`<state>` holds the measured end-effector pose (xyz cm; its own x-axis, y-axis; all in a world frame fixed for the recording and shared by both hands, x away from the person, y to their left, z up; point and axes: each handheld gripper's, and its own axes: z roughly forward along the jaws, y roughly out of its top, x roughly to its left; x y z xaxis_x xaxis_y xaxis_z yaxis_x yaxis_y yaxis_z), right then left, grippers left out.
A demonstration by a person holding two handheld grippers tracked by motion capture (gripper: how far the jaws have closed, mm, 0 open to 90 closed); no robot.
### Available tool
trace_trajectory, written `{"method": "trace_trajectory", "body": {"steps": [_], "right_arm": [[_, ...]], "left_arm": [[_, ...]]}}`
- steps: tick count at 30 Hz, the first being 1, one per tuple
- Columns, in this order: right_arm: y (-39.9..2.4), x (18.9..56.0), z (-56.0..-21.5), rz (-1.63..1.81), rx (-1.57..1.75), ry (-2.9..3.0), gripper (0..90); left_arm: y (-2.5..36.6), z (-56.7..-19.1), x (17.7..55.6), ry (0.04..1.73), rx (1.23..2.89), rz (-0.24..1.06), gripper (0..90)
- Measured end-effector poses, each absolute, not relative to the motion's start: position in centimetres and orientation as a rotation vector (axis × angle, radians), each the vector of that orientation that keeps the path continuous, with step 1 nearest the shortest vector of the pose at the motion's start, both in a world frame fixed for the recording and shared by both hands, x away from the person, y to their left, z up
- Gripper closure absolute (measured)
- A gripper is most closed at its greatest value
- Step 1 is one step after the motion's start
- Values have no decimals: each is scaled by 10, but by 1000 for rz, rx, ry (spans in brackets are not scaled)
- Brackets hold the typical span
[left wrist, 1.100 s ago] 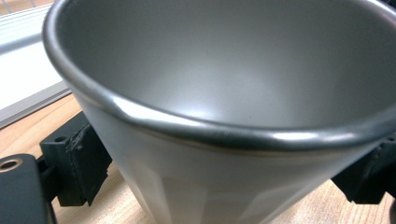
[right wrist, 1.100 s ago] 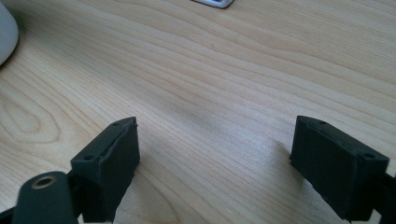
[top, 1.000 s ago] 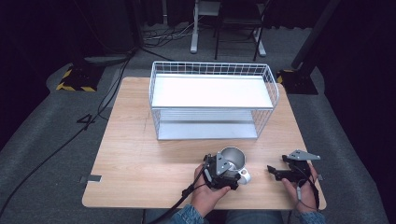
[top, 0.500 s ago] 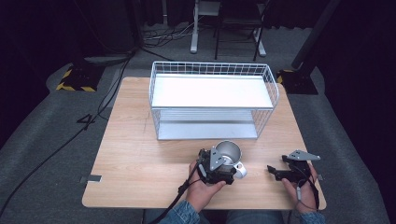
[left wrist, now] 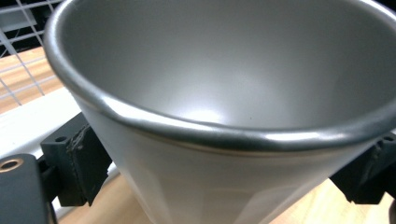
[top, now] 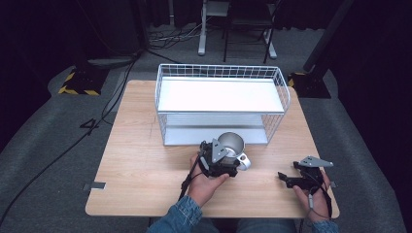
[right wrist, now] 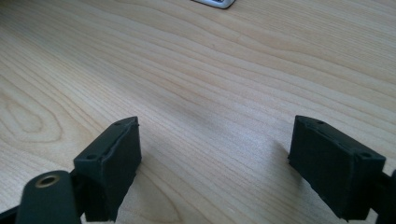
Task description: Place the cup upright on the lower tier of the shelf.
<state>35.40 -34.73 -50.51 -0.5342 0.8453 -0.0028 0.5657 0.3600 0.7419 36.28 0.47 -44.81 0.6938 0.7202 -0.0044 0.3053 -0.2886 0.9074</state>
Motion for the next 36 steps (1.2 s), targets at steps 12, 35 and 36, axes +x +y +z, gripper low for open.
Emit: {"method": "trace_trajectory", "body": {"steps": [12, 35, 36], "right_arm": [[-347, 354, -505, 995, 1233, 2242, 166], [-347, 354, -505, 995, 1230, 2245, 167], [-347, 354, -505, 995, 1230, 2245, 167]], "left_arm": [[10, -439, 393, 828, 1862, 573, 82], [18, -451, 439, 940, 1765, 643, 81], [18, -451, 439, 940, 1765, 643, 82]]}}
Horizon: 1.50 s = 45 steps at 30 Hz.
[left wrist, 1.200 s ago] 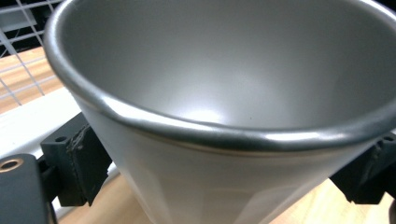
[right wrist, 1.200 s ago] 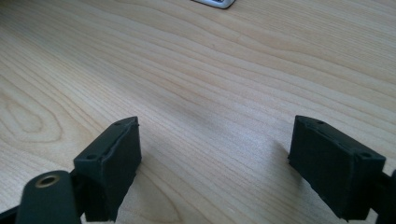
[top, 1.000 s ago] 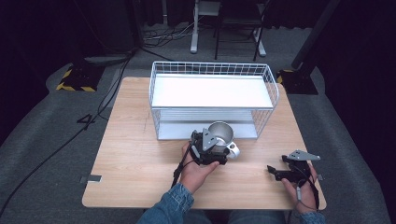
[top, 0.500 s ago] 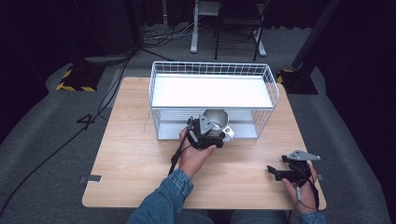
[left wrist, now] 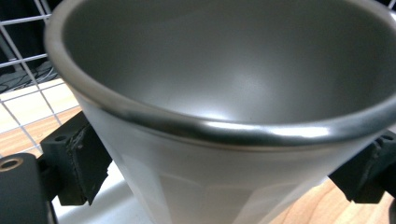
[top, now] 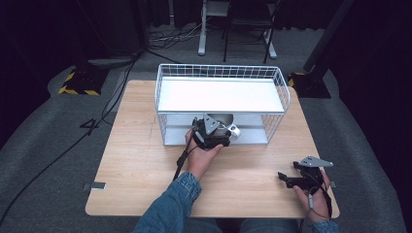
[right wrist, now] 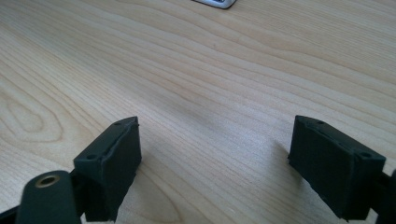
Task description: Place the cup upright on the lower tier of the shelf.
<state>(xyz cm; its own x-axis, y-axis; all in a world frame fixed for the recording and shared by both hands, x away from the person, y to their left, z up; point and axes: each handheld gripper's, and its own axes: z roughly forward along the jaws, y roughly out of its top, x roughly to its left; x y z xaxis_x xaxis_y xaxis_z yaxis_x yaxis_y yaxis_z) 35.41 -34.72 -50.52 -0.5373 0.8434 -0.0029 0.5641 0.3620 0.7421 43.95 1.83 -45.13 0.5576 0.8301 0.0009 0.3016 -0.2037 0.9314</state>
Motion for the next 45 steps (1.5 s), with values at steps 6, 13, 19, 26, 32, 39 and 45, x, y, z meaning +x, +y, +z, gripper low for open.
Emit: {"method": "trace_trajectory", "body": {"steps": [6, 13, 19, 26, 32, 39, 45], "right_arm": [[-347, 354, -505, 996, 1227, 2247, 167], [-347, 354, -505, 996, 1226, 2247, 167], [-347, 354, -505, 996, 1227, 2247, 167], [-347, 354, -505, 996, 1226, 2247, 167], [-347, 354, -505, 997, 1224, 2249, 167], [-347, 354, -505, 997, 1225, 2249, 167], [-347, 354, -505, 997, 1224, 2249, 167]], "left_arm": [[17, -460, 440, 984, 1721, 665, 82], [16, -469, 451, 1039, 1696, 664, 81], [13, -476, 462, 1073, 1696, 663, 81], [10, -480, 470, 1067, 1748, 683, 81], [12, -485, 472, 1081, 1763, 679, 81], [15, -487, 474, 1080, 1755, 656, 79], [15, -488, 474, 1080, 1750, 645, 78]]}}
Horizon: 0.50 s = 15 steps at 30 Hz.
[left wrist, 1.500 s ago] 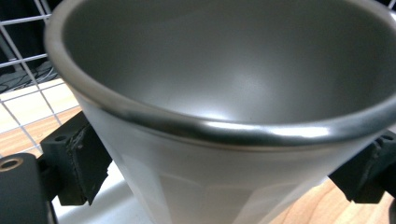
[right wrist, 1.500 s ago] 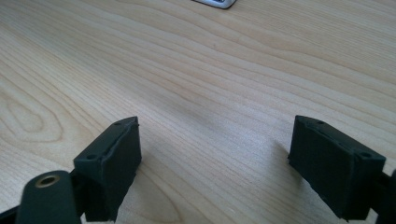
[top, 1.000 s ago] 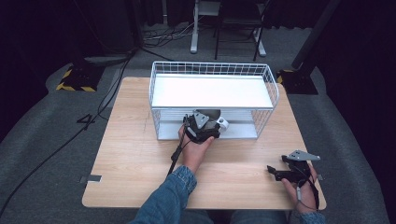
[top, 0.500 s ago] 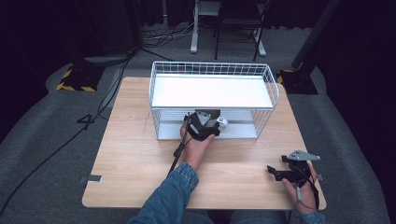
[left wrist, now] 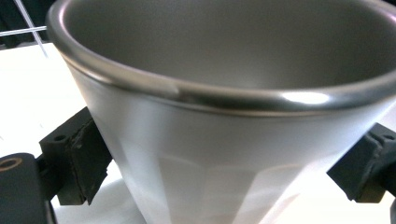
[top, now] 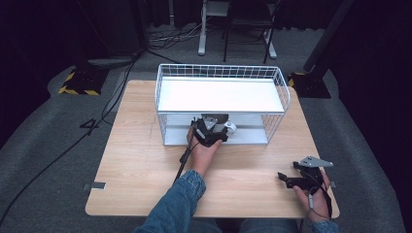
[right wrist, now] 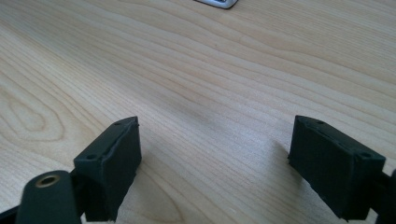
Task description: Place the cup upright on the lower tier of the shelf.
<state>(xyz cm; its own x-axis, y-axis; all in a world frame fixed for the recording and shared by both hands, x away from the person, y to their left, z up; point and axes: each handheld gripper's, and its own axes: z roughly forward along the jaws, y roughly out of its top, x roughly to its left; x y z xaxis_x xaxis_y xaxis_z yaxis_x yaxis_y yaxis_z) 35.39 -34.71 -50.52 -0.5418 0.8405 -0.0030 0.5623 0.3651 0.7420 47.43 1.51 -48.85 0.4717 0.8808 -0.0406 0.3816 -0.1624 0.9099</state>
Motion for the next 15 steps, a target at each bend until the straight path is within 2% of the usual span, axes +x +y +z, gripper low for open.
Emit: {"method": "trace_trajectory", "body": {"steps": [15], "right_arm": [[-347, 354, -505, 997, 1224, 2249, 167]], "left_arm": [[12, -491, 474, 1077, 1783, 674, 73]]}}
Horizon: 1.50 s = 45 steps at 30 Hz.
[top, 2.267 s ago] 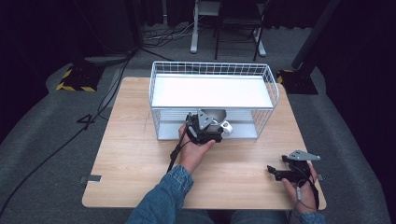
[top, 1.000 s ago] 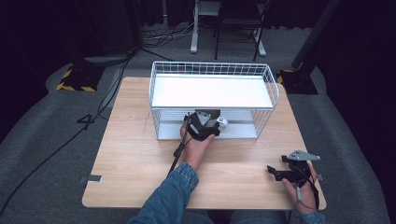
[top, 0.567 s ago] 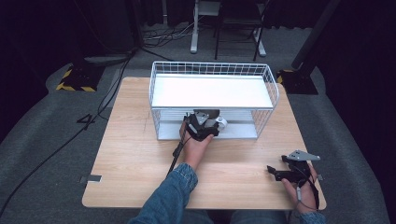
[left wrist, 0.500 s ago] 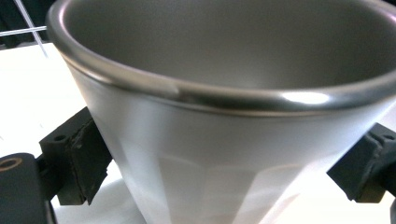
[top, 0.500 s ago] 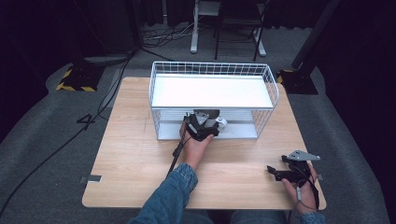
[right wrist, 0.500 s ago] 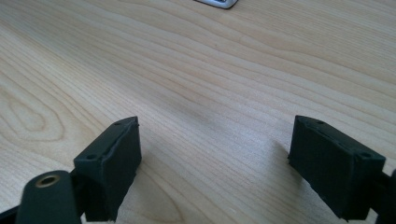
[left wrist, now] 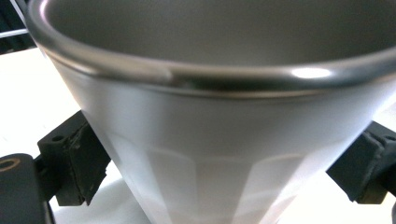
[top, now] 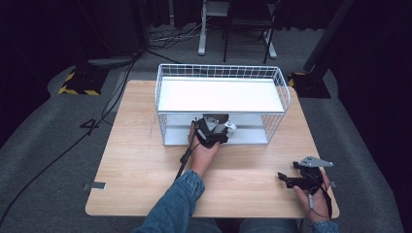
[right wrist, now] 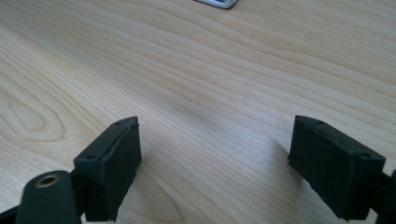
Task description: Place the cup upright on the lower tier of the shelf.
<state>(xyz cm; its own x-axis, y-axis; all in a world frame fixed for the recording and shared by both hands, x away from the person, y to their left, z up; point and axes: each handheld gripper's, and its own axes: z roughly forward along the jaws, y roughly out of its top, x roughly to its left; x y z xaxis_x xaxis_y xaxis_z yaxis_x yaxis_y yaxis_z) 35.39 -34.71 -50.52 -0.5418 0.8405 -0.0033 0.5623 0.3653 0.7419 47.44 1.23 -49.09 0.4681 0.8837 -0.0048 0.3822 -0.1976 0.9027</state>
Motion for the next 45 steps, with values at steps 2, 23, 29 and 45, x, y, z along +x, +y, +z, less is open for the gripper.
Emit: {"method": "trace_trajectory", "body": {"steps": [2, 23, 29, 45], "right_arm": [[-347, 354, -505, 997, 1224, 2249, 167], [-347, 354, -505, 997, 1224, 2250, 168], [-347, 354, -505, 997, 1224, 2250, 168], [-344, 354, -505, 1003, 1205, 2267, 166]], "left_arm": [[11, -491, 475, 1088, 1772, 644, 75], [26, -481, 460, 1022, 1794, 585, 0], [35, -476, 449, 1009, 1780, 575, 0], [63, -449, 401, 982, 1763, 598, 0]]}}
